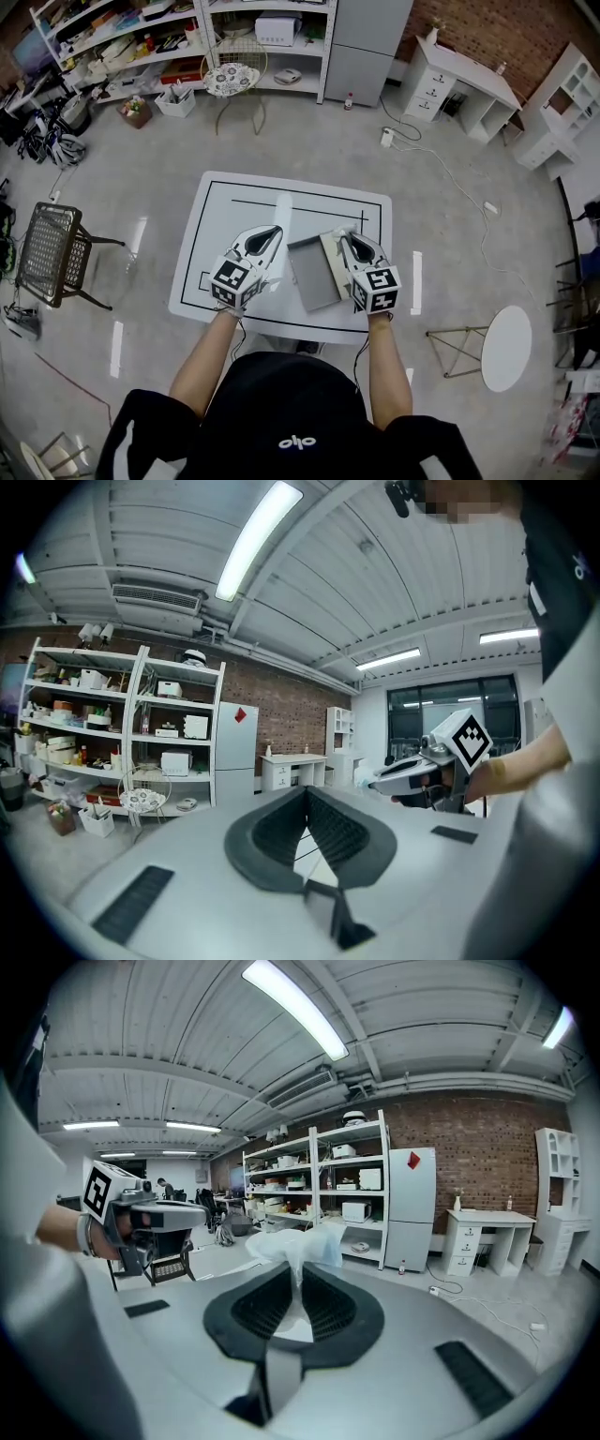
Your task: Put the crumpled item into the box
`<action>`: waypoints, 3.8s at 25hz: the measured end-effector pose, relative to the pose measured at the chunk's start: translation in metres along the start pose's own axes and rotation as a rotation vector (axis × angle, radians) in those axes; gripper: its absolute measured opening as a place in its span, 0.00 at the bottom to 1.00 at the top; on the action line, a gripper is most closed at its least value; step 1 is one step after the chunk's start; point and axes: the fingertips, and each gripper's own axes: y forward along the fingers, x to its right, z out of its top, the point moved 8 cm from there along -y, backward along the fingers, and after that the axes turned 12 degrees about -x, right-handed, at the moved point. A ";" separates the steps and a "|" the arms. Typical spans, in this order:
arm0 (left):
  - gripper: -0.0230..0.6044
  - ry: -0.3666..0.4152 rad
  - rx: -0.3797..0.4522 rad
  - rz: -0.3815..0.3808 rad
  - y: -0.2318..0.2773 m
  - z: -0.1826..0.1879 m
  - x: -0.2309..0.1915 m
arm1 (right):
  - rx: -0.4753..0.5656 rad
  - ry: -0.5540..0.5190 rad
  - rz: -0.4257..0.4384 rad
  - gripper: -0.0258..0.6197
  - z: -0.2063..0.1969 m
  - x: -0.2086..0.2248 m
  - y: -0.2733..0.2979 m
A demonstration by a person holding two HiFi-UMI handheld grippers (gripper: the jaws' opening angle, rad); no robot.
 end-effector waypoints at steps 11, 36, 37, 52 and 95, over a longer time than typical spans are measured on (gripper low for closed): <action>0.05 -0.030 -0.073 -0.072 0.015 -0.038 -0.014 | -0.107 0.009 0.036 0.10 -0.021 -0.016 0.052; 0.05 -0.126 -0.186 -0.115 0.026 -0.102 -0.026 | -0.595 0.091 0.068 0.10 -0.145 -0.032 0.193; 0.05 -0.130 -0.191 -0.115 0.026 -0.103 -0.027 | -0.604 0.092 0.065 0.10 -0.147 -0.034 0.197; 0.05 -0.130 -0.227 -0.124 0.012 -0.112 -0.042 | -0.658 0.129 0.011 0.14 -0.155 -0.042 0.224; 0.05 -0.118 -0.058 0.054 -0.024 -0.042 0.074 | -0.011 0.030 0.099 0.05 -0.042 -0.010 -0.031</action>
